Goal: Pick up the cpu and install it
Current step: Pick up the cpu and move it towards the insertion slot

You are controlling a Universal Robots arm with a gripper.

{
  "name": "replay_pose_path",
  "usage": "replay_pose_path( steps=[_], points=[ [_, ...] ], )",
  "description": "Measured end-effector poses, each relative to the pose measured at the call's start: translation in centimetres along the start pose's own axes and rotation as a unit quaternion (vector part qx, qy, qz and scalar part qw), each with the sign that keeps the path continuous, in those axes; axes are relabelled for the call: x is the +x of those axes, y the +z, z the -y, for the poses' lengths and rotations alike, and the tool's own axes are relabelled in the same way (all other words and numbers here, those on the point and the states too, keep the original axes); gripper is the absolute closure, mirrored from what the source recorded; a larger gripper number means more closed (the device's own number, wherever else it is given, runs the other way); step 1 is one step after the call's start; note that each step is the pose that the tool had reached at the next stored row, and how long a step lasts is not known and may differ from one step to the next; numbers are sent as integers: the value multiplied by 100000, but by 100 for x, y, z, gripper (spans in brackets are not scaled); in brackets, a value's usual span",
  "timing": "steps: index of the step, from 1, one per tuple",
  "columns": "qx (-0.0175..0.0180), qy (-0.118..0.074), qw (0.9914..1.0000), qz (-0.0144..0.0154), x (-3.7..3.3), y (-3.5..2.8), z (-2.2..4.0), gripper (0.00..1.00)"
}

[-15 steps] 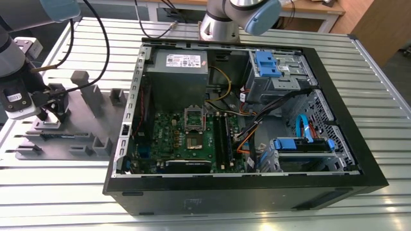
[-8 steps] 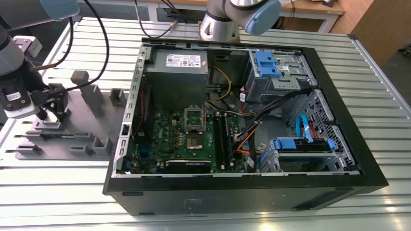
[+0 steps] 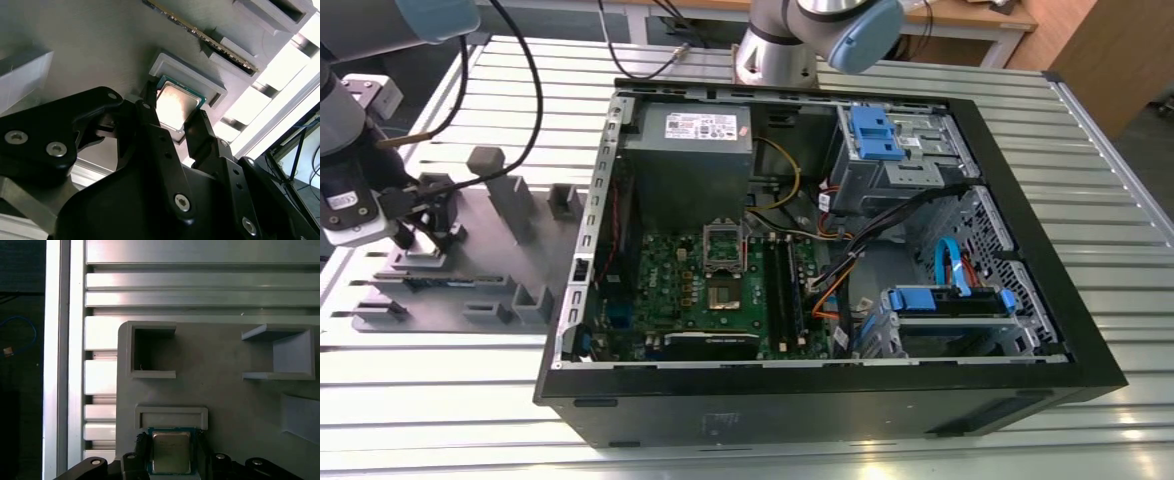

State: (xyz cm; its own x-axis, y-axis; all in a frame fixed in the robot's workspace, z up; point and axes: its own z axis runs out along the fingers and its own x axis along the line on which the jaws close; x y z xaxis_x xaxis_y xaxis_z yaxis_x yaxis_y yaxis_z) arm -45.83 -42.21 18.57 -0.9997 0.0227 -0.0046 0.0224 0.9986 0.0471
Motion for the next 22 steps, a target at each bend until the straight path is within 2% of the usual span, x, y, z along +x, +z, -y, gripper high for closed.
replay_pose_path(
  steps=[13, 22],
  points=[
    [1, 6, 100000, -4, 1, 16, -3, 53],
    [6, 2, 100000, -12, 1, -90, -14, 53]
  ],
)
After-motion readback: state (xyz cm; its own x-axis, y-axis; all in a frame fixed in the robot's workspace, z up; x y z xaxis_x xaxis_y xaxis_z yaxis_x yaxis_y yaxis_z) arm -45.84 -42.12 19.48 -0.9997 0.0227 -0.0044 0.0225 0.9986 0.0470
